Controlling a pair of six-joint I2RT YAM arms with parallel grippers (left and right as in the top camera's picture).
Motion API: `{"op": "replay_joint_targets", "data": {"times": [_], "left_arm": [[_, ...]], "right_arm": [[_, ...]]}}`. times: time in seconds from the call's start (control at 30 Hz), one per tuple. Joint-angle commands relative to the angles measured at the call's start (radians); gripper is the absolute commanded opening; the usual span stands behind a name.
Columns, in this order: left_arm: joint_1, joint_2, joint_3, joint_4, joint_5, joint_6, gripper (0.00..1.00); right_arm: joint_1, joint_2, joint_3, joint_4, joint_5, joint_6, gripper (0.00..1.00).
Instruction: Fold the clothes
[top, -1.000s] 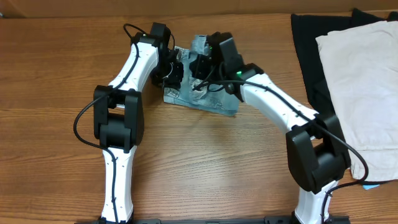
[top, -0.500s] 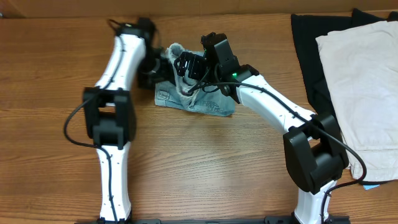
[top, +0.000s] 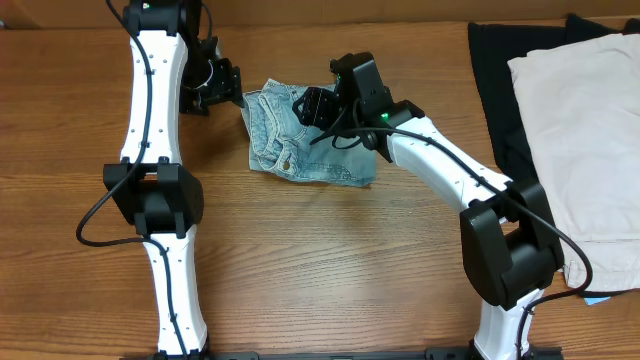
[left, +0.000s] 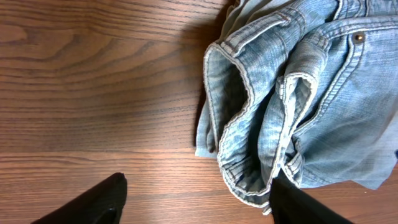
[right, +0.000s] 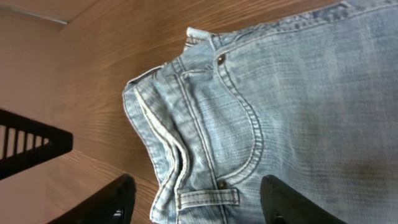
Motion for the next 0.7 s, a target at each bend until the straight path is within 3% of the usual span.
{"op": "replay_joint_targets", "data": {"times": [0.0, 0.03, 0.1, 0.27, 0.43, 0.67], "left_arm": [[-0.026, 0.004, -0.011, 0.002, 0.088, 0.111, 0.82], [-0.031, 0.006, -0.015, 0.002, 0.106, 0.137, 0.85], [-0.045, 0.006, -0.020, 0.002, 0.113, 0.153, 1.00], [-0.087, 0.006, -0.031, 0.027, 0.085, 0.158, 1.00], [-0.126, 0.006, -0.099, 0.067, -0.007, 0.055, 1.00], [-0.138, 0.006, -0.288, 0.199, 0.001, 0.011, 1.00]], "right_arm": [[-0.040, 0.000, 0.029, -0.010, 0.014, 0.009, 0.84], [-0.061, 0.000, 0.029, -0.024, 0.011, 0.012, 0.87], [-0.119, -0.002, 0.029, -0.076, -0.007, 0.013, 0.92], [-0.246, -0.002, 0.028, -0.224, -0.020, 0.042, 0.99], [-0.263, -0.002, 0.028, -0.249, 0.009, 0.042, 1.00], [-0.257, -0.002, 0.028, -0.250, 0.032, 0.041, 1.00]]}}
